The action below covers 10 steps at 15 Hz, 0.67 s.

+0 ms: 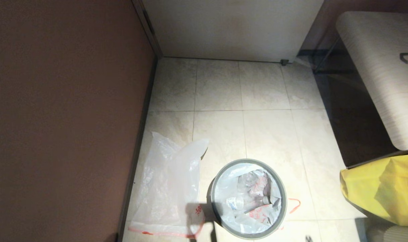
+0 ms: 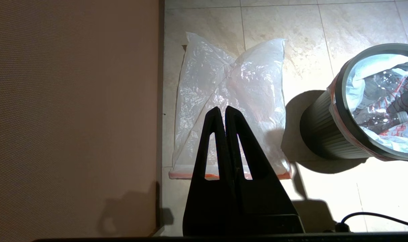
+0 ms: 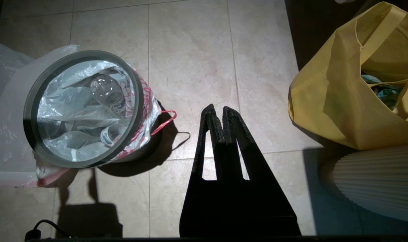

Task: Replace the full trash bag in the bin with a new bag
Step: Place the trash can ring on the floor

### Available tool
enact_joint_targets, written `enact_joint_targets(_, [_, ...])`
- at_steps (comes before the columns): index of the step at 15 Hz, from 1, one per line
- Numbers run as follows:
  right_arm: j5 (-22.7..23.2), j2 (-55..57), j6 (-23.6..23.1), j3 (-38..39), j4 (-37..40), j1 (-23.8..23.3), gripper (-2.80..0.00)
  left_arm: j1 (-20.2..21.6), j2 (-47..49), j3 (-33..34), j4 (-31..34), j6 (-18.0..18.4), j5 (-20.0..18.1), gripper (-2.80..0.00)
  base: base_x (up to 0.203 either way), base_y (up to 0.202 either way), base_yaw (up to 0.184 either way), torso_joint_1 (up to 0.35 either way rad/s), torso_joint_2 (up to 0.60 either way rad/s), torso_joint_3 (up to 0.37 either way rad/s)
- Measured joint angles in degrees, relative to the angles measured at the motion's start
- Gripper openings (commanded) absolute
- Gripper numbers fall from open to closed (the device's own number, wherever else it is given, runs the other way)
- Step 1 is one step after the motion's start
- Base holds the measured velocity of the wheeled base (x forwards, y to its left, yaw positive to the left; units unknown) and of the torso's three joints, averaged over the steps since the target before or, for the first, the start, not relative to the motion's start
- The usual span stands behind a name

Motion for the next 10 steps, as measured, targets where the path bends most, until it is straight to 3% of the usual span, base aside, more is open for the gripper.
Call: enact_joint_targets(10, [0.0, 0.0, 0.0, 0.0, 0.0, 0.0, -2.8, 0.0, 0.0, 0.0, 0.0, 0.0, 0.0, -2.8, 0.0, 0.0, 0.0, 0.0, 0.0, 0.0])
